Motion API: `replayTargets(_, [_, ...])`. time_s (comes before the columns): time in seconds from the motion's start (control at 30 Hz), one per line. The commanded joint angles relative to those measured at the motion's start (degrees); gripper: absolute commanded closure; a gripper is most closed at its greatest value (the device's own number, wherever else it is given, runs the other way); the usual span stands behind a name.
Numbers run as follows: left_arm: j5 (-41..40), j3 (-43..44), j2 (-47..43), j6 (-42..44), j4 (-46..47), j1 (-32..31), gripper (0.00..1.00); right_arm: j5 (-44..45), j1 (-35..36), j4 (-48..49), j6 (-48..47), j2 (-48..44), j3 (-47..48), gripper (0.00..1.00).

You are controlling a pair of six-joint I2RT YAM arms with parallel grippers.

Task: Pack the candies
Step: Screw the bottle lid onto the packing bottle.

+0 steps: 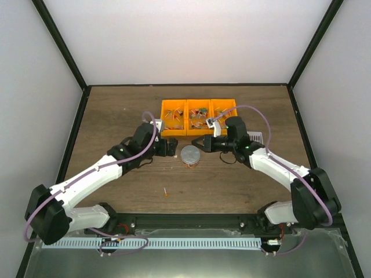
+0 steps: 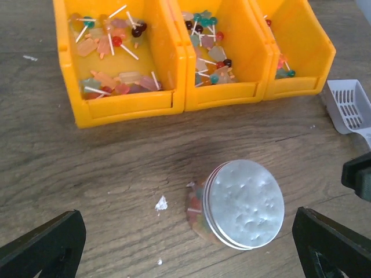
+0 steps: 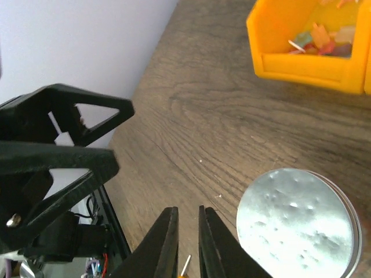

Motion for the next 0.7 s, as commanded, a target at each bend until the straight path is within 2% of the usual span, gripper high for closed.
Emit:
replayTargets(0.0, [-1.9,-5.5,-5.3,-2.7,9.0,0.1,0.01,5.3,2.9,-2.7,-0.1,3.3,3.0,0.89])
replayTargets(0.07, [-3.0,-7.1,-7.4,-3.2,10.5,0.1,0.01,7.1,4.3,-4.6,-1.0,4.4,5.4,0.89])
replayTargets(0.13, [-4.8,-6.5,-7.4,-3.0,8.9,0.1,0.0,13.6,7.0,-10.6,-3.5,5.7,9.7,0.85])
replayTargets(0.23, [-7.7,-1.6,-3.7,-3.8,2.3,0.1,0.0,23.3,11.5,-20.2,-6.3,8.0,17.4,0.62])
replayTargets(0.3, [-9.1,2.8,0.2,-5.0,-2.9,0.2,0.0,29.7,14.2,-26.7,-7.6,10.1,22.4,0.57])
replayTargets(0.37, [-10.6,6.5,3.2,-7.7,-8.6,0.7,0.0,36.3,16.9,-34.3,-8.1,12.4,27.4,0.57])
replayTargets(0.43, [-8.0,8.2,4.7,-8.6,-10.2,2.6,0.0,40.4,18.8,-40.1,-7.9,15.0,31.7,0.58])
replayTargets(0.57, [-0.2,7.7,4.8,-11.7,-11.7,10.0,0.0,44.3,20.6,-49.2,-6.0,19.6,37.7,0.62])
replayTargets(0.67, [0.5,7.0,4.0,-11.9,-11.8,13.0,0.0,44.4,20.9,-50.7,-5.4,20.5,38.8,0.62])
